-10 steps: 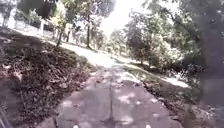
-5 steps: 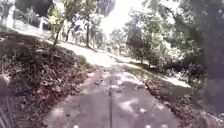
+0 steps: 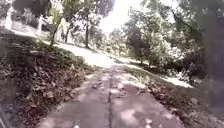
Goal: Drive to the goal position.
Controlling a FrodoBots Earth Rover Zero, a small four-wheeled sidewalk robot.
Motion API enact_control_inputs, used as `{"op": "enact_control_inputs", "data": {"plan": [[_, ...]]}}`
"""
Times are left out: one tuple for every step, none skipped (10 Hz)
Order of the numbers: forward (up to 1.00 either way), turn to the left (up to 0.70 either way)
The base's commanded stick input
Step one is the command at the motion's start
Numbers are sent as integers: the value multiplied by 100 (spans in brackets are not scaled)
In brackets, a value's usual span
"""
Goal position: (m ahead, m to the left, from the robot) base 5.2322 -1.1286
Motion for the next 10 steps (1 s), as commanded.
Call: {"op": "enact_control_inputs", "data": {"plan": [[45,0],[45,0],[45,0],[45,0],[45,0],[45,0],[45,0],[45,0],[45,0],[45,0]]}}
